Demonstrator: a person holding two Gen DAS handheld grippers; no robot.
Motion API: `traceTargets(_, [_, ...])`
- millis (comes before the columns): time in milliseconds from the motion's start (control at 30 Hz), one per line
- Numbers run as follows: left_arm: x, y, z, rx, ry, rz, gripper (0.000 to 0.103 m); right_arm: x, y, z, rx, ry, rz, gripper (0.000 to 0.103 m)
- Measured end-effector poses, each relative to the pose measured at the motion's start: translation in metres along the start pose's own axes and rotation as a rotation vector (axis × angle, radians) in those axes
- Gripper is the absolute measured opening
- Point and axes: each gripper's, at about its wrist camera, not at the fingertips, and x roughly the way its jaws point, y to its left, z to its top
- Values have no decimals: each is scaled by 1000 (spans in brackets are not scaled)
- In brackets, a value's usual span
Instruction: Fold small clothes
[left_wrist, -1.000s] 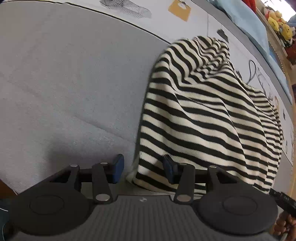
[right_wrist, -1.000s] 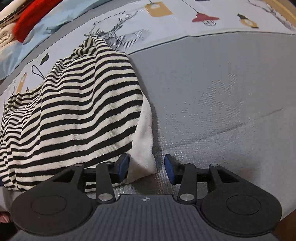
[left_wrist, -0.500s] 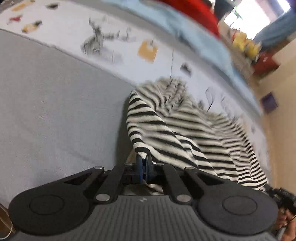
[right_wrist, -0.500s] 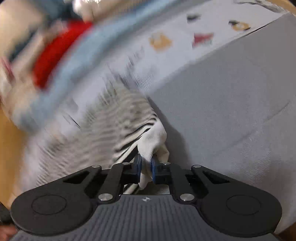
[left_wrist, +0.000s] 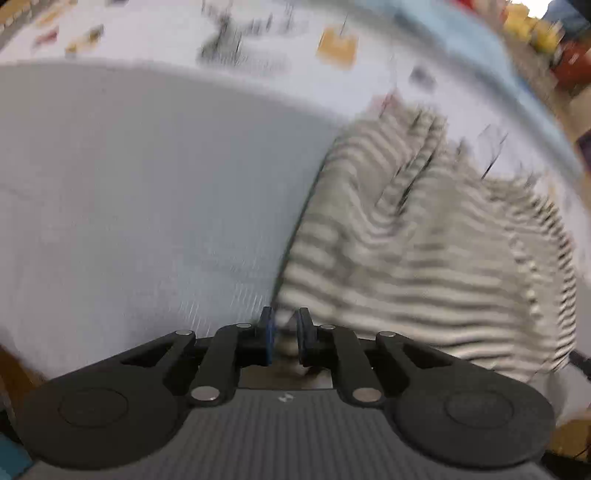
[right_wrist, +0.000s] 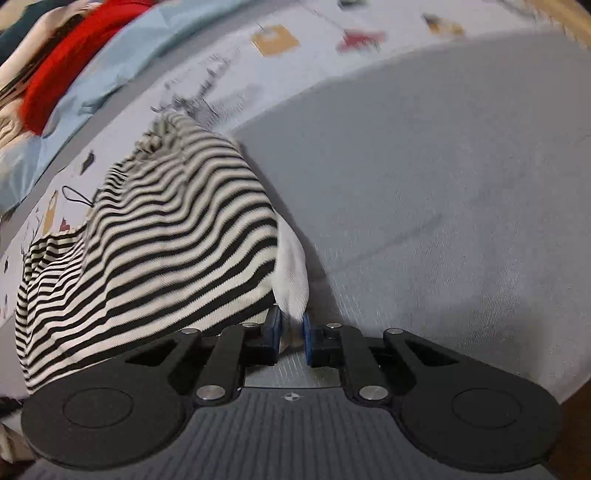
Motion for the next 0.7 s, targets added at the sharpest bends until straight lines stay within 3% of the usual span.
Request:
traceTargets(100, [-10, -14, 2, 23, -73, -111, 12, -23, 17, -2, -122, -125, -42, 14])
traceTargets(200, [-1, -39, -5, 121, -25, -146, 15, -30, 24, 0, -155, -169, 50, 17])
traceTargets(300, [29, -55, -11, 206, 87, -43, 35, -13, 37, 0, -218, -91, 91, 25])
traceTargets(333, [42, -55, -14, 209, 144, 27, 40, -1, 41, -3, -257, -38, 57, 26])
traceTargets(400, [48, -48, -12, 156, 175, 43, 39, 25, 43, -11, -324, 84, -63, 26])
traceTargets(467, [35, -41, 0, 83, 84, 10, 39, 29, 46, -9, -339, 96, -74, 26])
traceTargets(600, [7, -27, 16, -45, -124, -73, 39, 7, 44, 6, -265, -47, -27, 26])
traceTargets(700, [2, -35, 25, -37, -208, -67, 39, 2, 47, 18, -237, -135, -43, 28])
